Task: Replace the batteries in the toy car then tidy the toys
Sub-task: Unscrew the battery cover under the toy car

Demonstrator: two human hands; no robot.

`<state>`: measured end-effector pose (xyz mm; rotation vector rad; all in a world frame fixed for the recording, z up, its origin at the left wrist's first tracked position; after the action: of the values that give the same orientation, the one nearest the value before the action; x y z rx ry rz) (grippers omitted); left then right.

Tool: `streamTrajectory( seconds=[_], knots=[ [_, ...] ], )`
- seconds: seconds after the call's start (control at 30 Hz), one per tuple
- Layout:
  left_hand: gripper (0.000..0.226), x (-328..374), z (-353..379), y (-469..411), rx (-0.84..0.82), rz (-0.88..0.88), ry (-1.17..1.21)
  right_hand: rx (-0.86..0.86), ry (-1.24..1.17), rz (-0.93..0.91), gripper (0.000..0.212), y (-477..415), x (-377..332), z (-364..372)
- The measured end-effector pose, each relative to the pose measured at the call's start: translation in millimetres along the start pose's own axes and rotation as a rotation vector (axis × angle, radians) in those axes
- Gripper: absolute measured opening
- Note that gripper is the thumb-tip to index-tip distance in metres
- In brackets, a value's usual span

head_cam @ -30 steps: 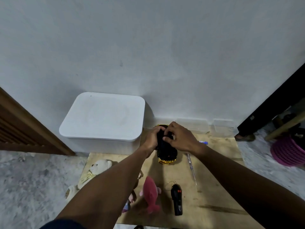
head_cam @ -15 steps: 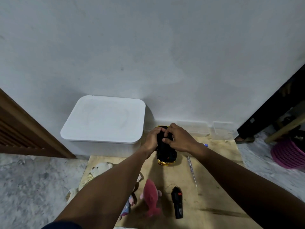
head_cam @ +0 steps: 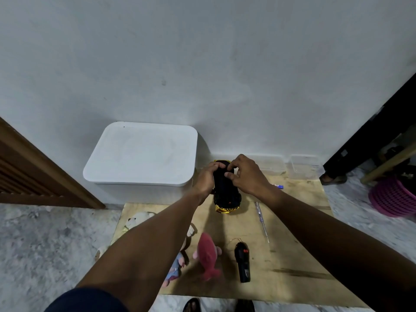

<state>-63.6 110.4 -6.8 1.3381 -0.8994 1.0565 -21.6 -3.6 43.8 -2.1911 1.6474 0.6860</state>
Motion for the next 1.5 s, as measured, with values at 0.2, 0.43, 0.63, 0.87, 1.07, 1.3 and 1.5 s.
streamTrajectory(
  seconds=[0.2,0.43,0.63,0.87,1.07,1.3,1.5],
  knots=[
    [0.030,1.7,-5.9,0.4,0.025,0.008,-0.026,0.026,0.035,0.003,0.012,0.2,-6.2,-3.5],
    [0.030,7.3,-3.6,5.0,-0.002,0.009,-0.012,-0.003,0.084,-0.014,0.008,2.7,-14.2,-1.2],
    [0.035,8.0,-1.0,4.8,-0.026,0.005,-0.031,-0.055,0.135,-0.047,0.017,4.7,-22.7,1.5],
    [0.039,9.1,-3.5,6.6,-0.017,-0.006,-0.033,-0.075,0.143,-0.108,0.016,9.4,-30.4,0.5],
    [0.039,9.0,-0.9,8.2,-0.039,-0.007,-0.043,-0.132,0.089,-0.060,0.009,7.5,-27.5,2.3],
    [0.035,7.7,2.0,7.7,-0.049,-0.011,-0.036,-0.149,0.060,-0.026,0.017,6.8,-23.6,2.8],
    [0.032,7.4,1.6,7.2,-0.045,-0.005,-0.035,-0.105,0.035,0.010,0.020,4.1,-20.7,1.6]
  ],
)
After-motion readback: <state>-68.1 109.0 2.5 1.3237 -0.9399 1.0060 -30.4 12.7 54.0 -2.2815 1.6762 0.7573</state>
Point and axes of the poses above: each hand's wrist, its own y-axis away from the middle knuckle, its own z-axis out of the palm, x = y × z, the point moved 10 cm from there along -y, towards the middle knuckle, and after that the axes turned 6 degrees about z, right-handed, at the moved point
